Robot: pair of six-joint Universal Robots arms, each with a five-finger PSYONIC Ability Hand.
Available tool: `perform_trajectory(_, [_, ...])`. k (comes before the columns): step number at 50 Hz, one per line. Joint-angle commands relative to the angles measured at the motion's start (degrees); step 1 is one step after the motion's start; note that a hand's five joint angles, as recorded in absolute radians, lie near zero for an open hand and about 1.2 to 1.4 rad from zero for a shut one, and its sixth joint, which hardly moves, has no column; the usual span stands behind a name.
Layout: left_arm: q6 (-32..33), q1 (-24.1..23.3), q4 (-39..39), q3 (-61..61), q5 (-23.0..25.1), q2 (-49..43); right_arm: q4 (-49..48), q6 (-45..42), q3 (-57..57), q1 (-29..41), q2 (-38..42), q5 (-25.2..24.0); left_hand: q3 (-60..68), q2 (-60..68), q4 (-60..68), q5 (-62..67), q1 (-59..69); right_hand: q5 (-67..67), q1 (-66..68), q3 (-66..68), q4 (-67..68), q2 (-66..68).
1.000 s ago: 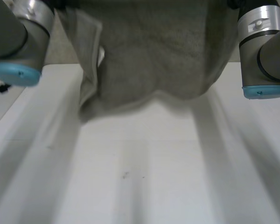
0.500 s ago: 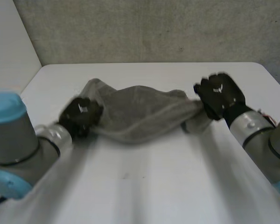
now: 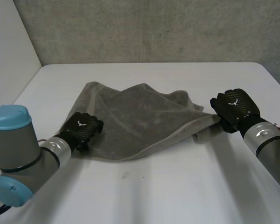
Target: Fold the towel.
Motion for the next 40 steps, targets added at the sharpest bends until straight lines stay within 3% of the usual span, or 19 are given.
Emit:
perform_trajectory(1, [-0.6, 5.6, -0.7, -2.6, 0.5, 4.3, -0.2, -0.2, -0.7, -0.7, 2.7, 1.0, -13.7, -13.7, -13.7, -13.7, -13.6, 13.9, 24.4, 11.9, 11.6, 12.3])
perform_trajectory(12, [-0.4, 12.4, -4.5, -4.6, 0.9, 5.1, -0.5, -0.1, -1.4, -0.9, 3.1, 4.0, -7.0, -7.0, -7.0, -6.9, -6.9, 13.9, 24.4, 11.9, 11.6, 12.3])
perform_trajectory(40, [0.0, 14.0, -0.2, -5.4, 0.9, -0.1, -0.6, -0.1, -0.6, -0.6, 3.2, 3.4, -1.6, -1.6, -1.6, -1.6, -1.5, 13.9, 24.4, 11.9, 11.6, 12.3])
